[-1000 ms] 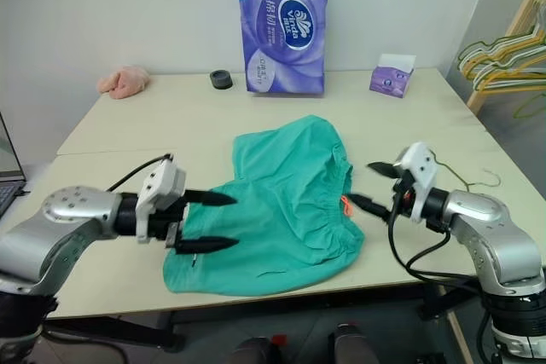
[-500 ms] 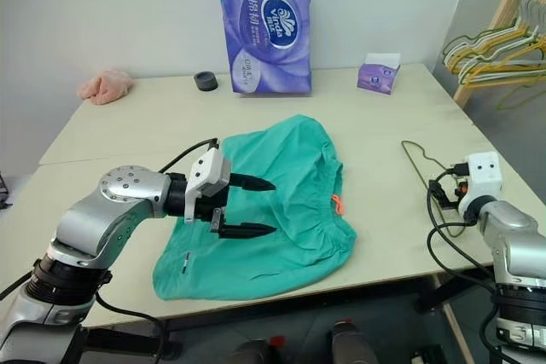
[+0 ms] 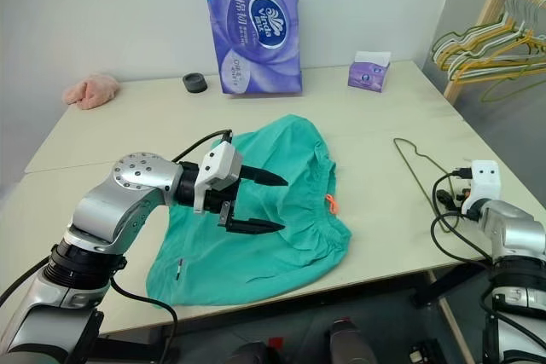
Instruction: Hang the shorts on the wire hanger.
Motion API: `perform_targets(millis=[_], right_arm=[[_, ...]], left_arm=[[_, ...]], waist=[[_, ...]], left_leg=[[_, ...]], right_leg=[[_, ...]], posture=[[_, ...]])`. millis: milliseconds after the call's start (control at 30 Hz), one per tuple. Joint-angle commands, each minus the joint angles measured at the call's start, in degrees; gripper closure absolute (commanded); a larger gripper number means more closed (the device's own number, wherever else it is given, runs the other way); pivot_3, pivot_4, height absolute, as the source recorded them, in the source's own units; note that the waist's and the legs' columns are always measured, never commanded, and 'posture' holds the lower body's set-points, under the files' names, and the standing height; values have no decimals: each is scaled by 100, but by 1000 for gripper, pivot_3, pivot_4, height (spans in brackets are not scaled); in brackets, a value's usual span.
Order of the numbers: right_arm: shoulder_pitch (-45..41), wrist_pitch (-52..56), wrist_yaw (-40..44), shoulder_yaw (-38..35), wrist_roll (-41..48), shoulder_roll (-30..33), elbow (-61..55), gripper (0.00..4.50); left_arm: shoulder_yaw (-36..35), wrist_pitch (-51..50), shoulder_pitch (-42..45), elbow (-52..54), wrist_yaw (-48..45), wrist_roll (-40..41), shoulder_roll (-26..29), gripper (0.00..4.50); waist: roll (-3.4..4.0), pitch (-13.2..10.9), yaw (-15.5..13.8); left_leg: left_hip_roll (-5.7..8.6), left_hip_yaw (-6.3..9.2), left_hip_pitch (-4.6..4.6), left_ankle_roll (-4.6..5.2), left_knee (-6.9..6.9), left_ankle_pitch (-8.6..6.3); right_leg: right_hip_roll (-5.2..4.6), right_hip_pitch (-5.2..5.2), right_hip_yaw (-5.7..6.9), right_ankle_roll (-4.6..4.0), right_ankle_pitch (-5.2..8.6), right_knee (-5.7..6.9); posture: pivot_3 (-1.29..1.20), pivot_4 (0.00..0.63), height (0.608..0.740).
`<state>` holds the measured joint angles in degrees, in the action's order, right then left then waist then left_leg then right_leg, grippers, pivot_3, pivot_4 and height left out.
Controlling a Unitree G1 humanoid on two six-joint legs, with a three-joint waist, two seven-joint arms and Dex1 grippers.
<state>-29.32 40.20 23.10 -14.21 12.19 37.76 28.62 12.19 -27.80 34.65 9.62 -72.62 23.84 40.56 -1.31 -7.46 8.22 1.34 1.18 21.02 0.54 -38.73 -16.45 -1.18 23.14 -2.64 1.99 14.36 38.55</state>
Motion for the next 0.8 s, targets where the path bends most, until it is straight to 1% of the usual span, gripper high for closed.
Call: perform_targets(millis=[33, 100, 267, 367, 433, 500, 567, 667, 800], right_arm=[[-83, 141, 130, 269, -242, 144, 610, 1980], [-147, 90, 134, 389, -323, 163, 777, 2698], [-288, -139, -138, 346, -396, 58, 1058, 4411], [-309, -328, -273, 309, -413, 28, 1035, 4460], [-331, -483, -369, 248, -408, 33, 890, 4460], [-297, -876, -349, 355, -539, 136, 625, 4460], [-232, -1152, -240, 418, -613, 234, 174, 4460], [-74, -1607, 47, 532, -691, 368, -776, 4460], [101, -1832, 456, 729, -680, 424, -1906, 4460]], left_arm=[[-37, 134, 183, -30, -52, -51, -26, 0], [-49, 155, 199, -53, -59, -73, -41, 0], [-150, 159, 215, -101, 49, -89, -80, 0], [-220, 98, 214, -137, 112, -57, -73, 0], [-293, 136, 223, -264, 301, -143, -91, 0], [-404, 122, 305, -509, 569, -210, -166, 0], [-542, 149, 420, -809, 768, -264, -195, 0], [-756, 257, 630, -1403, 981, -369, -173, 0], [-961, 295, 933, -2135, 953, -401, -77, 0]], waist=[[-6, 3, -9], [-14, 8, -11], [-34, 21, -29], [-36, 23, -24], [-35, 22, -26], [-32, 20, -32], [-21, 13, -26], [17, -10, -14], [24, -10, 57]], left_leg=[[0, 0, 0, 0, 0, 0], [0, 3, 0, 0, -1, 0], [1, 6, 0, -1, -2, -1], [-1, 13, -3, -1, -2, -1], [-2, 14, -10, -1, -1, -1], [3, 13, -10, -1, -2, -1], [6, 12, -7, -1, -3, -1], [7, 5, -1, 0, -2, -2], [0, -1, 35, 0, -2, -2]], right_leg=[[0, 0, 1, 0, 0, -1], [0, -4, 4, 0, 0, -4], [-3, -10, 5, 3, -2, -10], [-3, -27, 12, 9, -7, -38], [-3, -46, 13, 16, -11, -57], [-9, -51, 12, 25, -16, -66], [-12, -51, 11, 31, -19, -72], [-12, -42, 4, 36, -21, -73], [-9, 11, -4, 33, -27, -53]], posture=[[-199, 108, 740], [-198, 108, 740], [-191, 106, 740], [-188, 105, 740], [-187, 105, 740], [-189, 105, 740], [-191, 105, 740], [-197, 108, 740], [-205, 107, 740]])
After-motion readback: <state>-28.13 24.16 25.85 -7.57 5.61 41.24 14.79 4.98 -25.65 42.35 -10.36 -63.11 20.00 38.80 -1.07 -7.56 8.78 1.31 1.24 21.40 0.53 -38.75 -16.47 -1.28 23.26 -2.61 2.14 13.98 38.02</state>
